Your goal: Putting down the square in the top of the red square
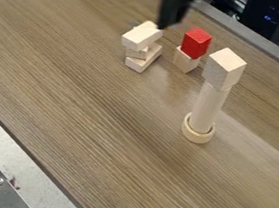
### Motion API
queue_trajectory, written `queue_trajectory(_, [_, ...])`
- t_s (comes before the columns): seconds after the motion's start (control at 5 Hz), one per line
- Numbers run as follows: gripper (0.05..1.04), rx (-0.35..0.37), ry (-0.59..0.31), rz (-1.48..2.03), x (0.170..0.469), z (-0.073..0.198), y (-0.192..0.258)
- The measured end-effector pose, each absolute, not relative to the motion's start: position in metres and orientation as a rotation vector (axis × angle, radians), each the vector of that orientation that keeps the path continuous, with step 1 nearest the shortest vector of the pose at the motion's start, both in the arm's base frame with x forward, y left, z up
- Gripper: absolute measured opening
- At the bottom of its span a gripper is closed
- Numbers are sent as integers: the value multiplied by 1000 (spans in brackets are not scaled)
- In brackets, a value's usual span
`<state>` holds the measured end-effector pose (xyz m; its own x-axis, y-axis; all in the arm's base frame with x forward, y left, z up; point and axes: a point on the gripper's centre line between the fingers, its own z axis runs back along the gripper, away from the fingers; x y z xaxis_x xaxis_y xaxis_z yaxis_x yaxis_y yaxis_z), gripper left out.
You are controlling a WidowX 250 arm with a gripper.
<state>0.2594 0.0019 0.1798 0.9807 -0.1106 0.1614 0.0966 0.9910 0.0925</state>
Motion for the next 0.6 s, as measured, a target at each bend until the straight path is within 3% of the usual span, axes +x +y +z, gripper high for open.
queue_trajectory(0.6, [998, 45, -140, -42, 292, 170, -36])
